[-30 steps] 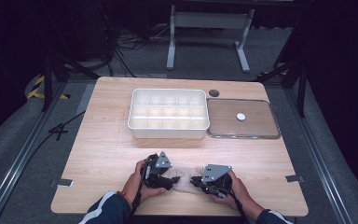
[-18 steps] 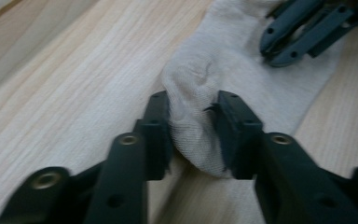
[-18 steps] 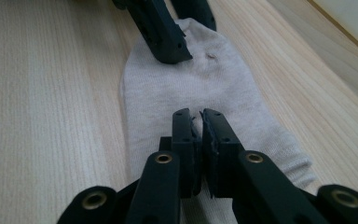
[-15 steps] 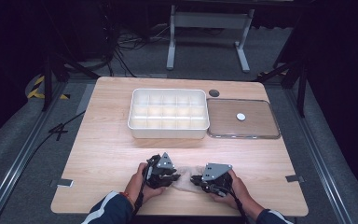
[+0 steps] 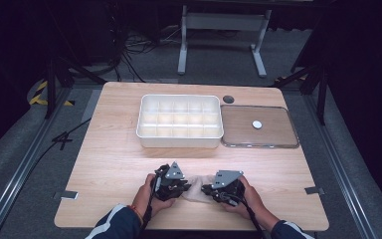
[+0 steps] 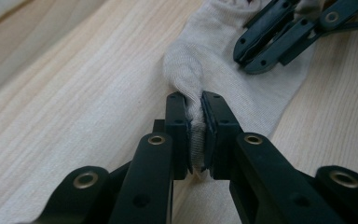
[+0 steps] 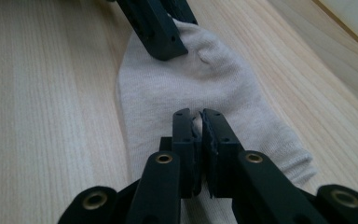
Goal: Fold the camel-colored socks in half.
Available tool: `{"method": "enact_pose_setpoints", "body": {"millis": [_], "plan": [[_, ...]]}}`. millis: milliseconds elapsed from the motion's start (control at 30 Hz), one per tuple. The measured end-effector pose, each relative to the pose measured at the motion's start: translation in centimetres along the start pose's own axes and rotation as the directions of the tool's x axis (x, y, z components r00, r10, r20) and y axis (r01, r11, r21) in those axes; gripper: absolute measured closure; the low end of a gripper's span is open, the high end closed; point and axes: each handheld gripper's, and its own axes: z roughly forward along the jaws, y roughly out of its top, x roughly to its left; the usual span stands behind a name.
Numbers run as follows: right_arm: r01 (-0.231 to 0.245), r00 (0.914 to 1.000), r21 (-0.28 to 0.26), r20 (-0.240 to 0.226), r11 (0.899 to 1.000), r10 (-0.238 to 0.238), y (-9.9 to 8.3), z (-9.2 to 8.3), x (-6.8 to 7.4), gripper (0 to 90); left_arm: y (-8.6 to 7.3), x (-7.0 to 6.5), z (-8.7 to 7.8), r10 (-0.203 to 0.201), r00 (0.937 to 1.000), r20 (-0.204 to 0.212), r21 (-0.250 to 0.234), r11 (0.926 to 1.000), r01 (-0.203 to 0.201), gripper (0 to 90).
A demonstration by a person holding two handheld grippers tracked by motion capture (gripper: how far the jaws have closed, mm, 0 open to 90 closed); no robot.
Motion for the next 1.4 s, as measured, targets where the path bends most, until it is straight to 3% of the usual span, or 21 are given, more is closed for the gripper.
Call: {"method": "enact_pose_setpoints", "body": {"millis": [100, 333, 700, 1033, 1100, 1200, 1300, 1400], "plan": [[-0.019, 0.9998, 0.016, -0.007, 1.0, 0.019, 0.5, 0.3, -0.3, 83.8, 0.3, 0.0, -0.6, 0.0, 1.0, 0.009, -0.042, 0.9991, 0.0, 81.9], [0.0, 0.9999, 0.044, 0.013, 0.999, -0.001, 1.5, 0.9, -0.1, 83.9, 0.6, -0.1, -1.3, -0.012, 0.9996, 0.024, -0.092, 0.9957, 0.014, 82.0], [0.001, 1.0, 0.05, 0.005, 0.999, -0.002, 2.3, 1.7, -0.3, 84.0, 0.7, -0.3, -1.5, 0.001, 0.9997, 0.024, -0.124, 0.9922, 0.002, 82.1], [-0.015, 0.9999, 0.028, 0.0, 1.0, 0.015, 2.5, 2.1, -0.4, 79.9, 0.6, -0.1, -1.5, 0.006, 1.0, 0.0, -0.117, 0.9932, -0.006, 82.2], [0.004, 0.9999, 0.004, 0.01, 1.0, -0.004, 2.3, 1.5, -0.4, 81.0, 0.5, -0.1, -1.6, -0.003, 1.0, -0.007, -0.119, 0.9929, 0.002, 82.2], [-0.019, 0.9997, -0.045, 0.012, 0.999, 0.02, 1.9, -0.4, -0.9, 80.9, 0.4, 0.0, -1.8, 0.005, 0.9998, -0.018, -0.117, 0.9931, -0.007, 82.2], [-0.062, 0.9968, -0.046, 0.046, 0.997, 0.065, 0.7, -2.3, -2.0, 80.7, 0.4, 0.1, -1.7, 0.003, 0.9998, -0.021, -0.115, 0.9934, -0.005, 82.2], [-0.098, 0.9941, -0.037, 0.044, 0.995, 0.1, -0.2, -2.4, -2.6, 81.1, 0.5, 0.1, -1.7, 0.007, 0.9996, -0.026, -0.115, 0.9933, -0.01, 82.1]]}}
